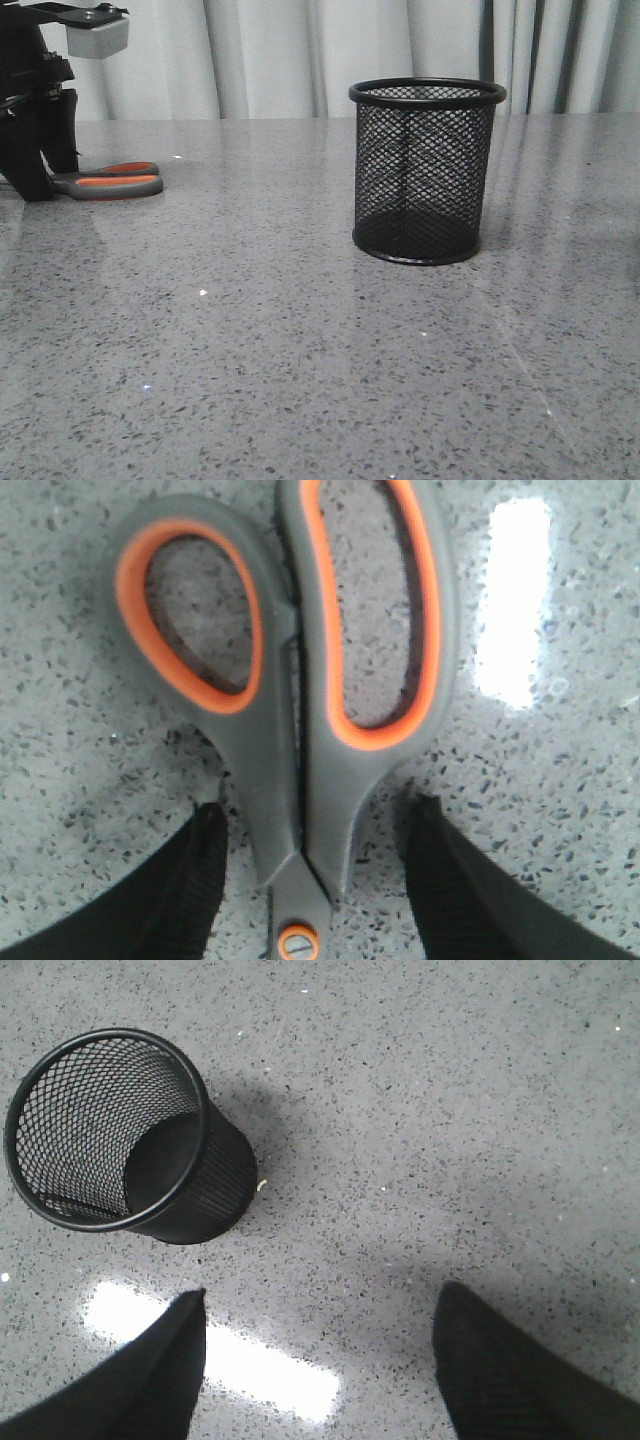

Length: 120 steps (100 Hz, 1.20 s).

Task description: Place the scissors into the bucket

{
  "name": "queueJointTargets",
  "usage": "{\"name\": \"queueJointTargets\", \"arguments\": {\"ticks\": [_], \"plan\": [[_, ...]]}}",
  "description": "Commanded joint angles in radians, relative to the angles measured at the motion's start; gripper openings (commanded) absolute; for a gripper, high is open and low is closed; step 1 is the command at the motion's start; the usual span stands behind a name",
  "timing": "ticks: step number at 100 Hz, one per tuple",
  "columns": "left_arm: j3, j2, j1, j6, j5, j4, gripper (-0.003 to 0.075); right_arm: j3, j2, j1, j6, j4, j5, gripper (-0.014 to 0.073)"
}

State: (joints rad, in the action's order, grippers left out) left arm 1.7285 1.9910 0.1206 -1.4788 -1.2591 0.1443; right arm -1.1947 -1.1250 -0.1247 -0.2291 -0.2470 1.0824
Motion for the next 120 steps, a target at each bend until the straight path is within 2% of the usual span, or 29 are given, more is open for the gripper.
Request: {"name": "queueJointTargets", "arguments": {"ticks": [1, 22, 42, 64, 81, 110, 120], "plan": [[0.008, -0.011, 0.001, 0.000, -0.017, 0.027, 0.0365, -0.032, 0.012, -0.001, -0.014, -0.013, -0.042, 0.0437], [0.008, -0.011, 0.001, 0.000, -0.017, 0.027, 0.0362, -0.032, 0.012, -0.001, -0.014, -0.013, -0.042, 0.0437], [0.008, -0.011, 0.001, 0.000, -0.017, 0.027, 0.0274, -0.032, 0.012, -0.001, -0.014, -0.013, -0.042, 0.0437], [0.008, -0.011, 0.001, 0.000, -0.017, 0.040, 0.0267, -0.032, 0.012, -0.001, -0.015, -0.013, -0.043, 0.0437], [0.008, -0.011, 0.001, 0.000, -0.017, 0.040, 0.0219, -0.032, 0.012, -0.001, -0.015, -0.013, -0.046, 0.0437], [0.008, -0.011, 0.001, 0.000, -0.017, 0.040, 0.0218, -0.032, 0.012, -0.001, -0.015, -0.013, -0.046, 0.0437], [0.008, -0.011, 0.001, 0.000, -0.017, 0.040, 0.0180, -0.032, 0.012, -0.001, -0.015, -0.013, -0.046, 0.0437]]}}
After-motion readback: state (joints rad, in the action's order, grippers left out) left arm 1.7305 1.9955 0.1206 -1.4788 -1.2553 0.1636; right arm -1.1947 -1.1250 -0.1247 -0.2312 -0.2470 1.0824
